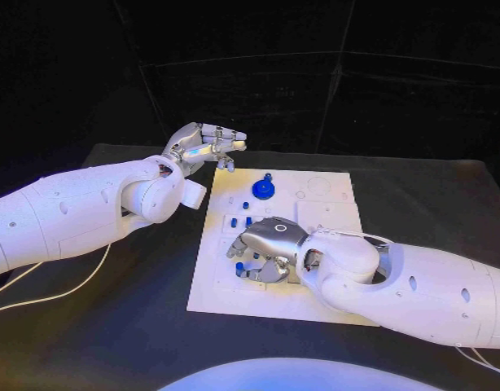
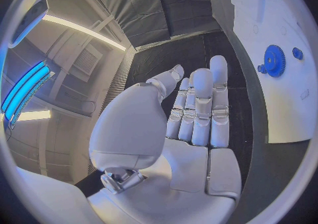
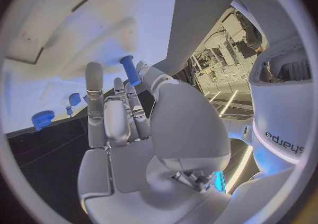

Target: Assemble the parts on the task board

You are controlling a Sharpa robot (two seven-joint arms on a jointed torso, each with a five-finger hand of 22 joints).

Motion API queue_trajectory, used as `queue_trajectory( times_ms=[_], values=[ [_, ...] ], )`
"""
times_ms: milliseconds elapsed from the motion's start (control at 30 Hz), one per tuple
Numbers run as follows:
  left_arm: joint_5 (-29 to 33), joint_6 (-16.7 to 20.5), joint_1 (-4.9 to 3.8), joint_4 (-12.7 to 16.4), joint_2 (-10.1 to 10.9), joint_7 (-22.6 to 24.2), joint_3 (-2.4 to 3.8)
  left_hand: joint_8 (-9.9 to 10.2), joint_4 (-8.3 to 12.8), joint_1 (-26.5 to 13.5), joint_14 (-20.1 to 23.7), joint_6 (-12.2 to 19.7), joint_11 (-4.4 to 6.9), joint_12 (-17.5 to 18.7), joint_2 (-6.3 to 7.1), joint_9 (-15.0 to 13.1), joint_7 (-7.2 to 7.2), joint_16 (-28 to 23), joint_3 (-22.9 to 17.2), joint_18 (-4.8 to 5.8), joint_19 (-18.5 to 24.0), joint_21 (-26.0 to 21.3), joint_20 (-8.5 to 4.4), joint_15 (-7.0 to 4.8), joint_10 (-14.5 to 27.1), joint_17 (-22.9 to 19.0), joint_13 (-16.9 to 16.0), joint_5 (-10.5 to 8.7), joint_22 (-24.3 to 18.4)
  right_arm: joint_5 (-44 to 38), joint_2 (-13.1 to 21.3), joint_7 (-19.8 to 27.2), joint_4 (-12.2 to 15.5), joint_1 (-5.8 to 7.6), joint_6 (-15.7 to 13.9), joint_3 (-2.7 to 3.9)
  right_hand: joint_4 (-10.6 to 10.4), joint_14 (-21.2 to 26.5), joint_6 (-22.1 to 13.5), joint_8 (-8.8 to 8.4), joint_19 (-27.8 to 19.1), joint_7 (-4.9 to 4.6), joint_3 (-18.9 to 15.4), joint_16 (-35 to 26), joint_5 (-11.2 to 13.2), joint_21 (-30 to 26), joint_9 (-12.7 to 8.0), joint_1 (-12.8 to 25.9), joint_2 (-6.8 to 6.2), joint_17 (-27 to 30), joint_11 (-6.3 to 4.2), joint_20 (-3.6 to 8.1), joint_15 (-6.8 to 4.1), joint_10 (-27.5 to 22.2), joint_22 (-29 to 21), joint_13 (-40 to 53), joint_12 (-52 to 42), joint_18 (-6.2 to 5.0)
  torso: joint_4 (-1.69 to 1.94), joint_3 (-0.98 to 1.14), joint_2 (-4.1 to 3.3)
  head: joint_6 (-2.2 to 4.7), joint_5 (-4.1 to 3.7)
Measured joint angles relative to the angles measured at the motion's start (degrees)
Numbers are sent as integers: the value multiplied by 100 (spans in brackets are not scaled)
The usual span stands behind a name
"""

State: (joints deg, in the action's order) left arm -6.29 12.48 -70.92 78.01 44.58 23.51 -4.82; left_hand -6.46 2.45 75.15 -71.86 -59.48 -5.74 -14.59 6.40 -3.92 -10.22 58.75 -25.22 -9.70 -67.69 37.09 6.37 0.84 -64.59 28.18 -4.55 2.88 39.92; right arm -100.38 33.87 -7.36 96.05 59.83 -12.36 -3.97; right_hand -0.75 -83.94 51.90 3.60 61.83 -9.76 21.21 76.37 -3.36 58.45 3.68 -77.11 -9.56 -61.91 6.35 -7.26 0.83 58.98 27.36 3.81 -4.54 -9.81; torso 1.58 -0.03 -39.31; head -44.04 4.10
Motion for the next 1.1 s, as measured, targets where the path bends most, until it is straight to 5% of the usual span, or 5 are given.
queue_trajectory(
  times_ms=[333, 667, 767, 900, 1100],
  values=[
    [0, -8, 0, 0, 4, -14, 0, 0, -11, 0, 18, 0, 0, 0, 0, 0, 0, 0, 11, 0, 0, 0, 0, 7, 25, -5, 0, 0, -3, 120, 198, 95, 112, 0, -339, 0, -88, -20, -128, 0, 0, 24, -842, -24, -52, -117, 19, -126, 74, 84, 5, 0, 20, -379, -102, 24, -459, 0, -1, 2, -2, 5, -27],
    [0, -15, 0, -1, 36, -31, -2, 0, -16, 0, 41, 0, 0, 0, 0, 0, 0, 0, 16, 0, 0, 0, 0, -1, 41, -15, 1, 0, -8, 948, 1309, 370, 721, 180, -759, 5, -229, -21, 382, 240, 321, -27, -1262, 128, -329, 100, 100, -215, 270, -231, -63, 48, 20, 307, 258, 132, -1165, 1, -7, 2, 9, 52, -105],
    [0, -15, 0, -4, 50, -35, -5, 0, -16, 0, 41, 0, 0, 0, 0, 0, 0, 0, 16, 0, 0, 0, 0, -1, 41, -14, 1, 0, -8, 1516, 1771, 374, 925, 322, -854, 16, -361, 0, 570, 321, 595, 110, -1327, 375, -436, 414, 117, -99, 357, -665, -226, 122, -109, 995, 766, 302, -1565, 1, -17, 2, 12, 75, -165],
    [1, -15, 0, -4, 56, -39, -10, 0, -16, 0, 41, 0, 0, 0, 0, 0, 0, 0, 16, 1, 0, 0, 0, -1, 41, -14, 1, 0, -8, 2155, 2318, 189, 1088, 432, -864, 20, -571, -9, 822, 487, 807, 330, -1537, 496, -1133, 669, 158, 156, 256, -854, -474, 313, -326, 1676, 1150, 865, -2356, 6, -29, 2, 16, 117, -259],
    [1, -15, 0, -7, 52, -44, -17, 0, -16, 0, 41, 0, 0, 0, 0, 0, 0, 0, 16, 0, 0, 0, 0, -1, 41, -28, 1, 0, -8, 2662, 2883, -415, 1194, 479, -758, 12, -976, -21, 891, 702, 985, 399, -2073, 736, -1209, 962, 243, 541, 265, -1259, -573, 432, -373, 1979, 1645, 3767, -4906, 94, -68, 2, 19, 144, -400]
  ],
)
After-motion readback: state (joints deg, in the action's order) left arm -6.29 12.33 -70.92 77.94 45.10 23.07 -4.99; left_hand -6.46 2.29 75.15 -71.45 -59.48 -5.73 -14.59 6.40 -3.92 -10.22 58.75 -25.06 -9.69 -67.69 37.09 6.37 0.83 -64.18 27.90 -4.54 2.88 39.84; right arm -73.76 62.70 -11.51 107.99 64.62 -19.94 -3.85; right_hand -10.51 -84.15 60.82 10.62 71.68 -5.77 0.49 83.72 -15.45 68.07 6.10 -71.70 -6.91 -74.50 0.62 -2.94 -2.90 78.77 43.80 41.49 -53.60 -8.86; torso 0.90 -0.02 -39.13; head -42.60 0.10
